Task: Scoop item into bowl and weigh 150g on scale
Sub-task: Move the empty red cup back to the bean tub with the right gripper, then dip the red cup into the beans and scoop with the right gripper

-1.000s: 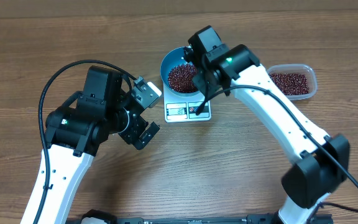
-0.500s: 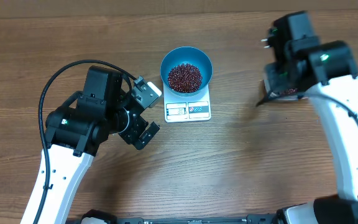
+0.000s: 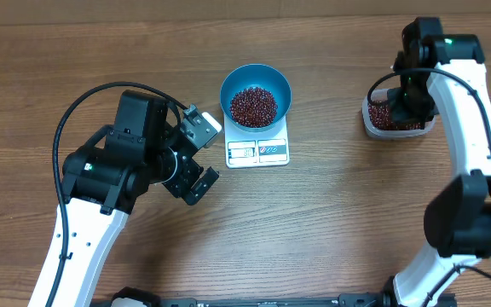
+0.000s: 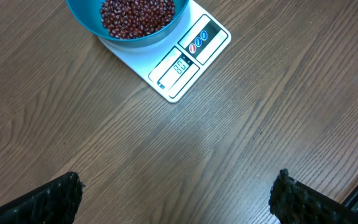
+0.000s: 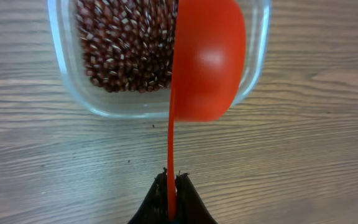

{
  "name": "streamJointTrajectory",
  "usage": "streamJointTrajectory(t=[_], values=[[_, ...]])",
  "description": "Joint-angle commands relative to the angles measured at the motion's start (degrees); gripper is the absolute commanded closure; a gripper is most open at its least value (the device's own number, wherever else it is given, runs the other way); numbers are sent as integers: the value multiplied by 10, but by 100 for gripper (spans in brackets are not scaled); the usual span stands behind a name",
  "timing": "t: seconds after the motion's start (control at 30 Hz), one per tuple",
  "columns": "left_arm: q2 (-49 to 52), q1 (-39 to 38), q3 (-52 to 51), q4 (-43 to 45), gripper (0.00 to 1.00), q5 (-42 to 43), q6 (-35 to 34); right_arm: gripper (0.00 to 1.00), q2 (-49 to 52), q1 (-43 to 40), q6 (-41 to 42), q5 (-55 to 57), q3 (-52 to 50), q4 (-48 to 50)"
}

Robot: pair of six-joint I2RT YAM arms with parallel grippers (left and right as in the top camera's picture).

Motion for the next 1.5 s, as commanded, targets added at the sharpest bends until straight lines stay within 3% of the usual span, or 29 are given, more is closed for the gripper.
streamJointTrajectory(t=[0.0, 0.47, 1.07, 1.47], values=[[1, 1, 13, 2, 0, 3, -6, 96, 24, -12, 3, 0, 0, 9], [1, 1, 13, 2, 0, 3, -6, 96, 101, -26, 3, 65, 0, 55], [1, 1, 13, 2, 0, 3, -6, 97, 101, -27, -66, -128, 0, 39], [1, 1, 13, 2, 0, 3, -6, 96, 101, -61, -69, -262, 0, 23]])
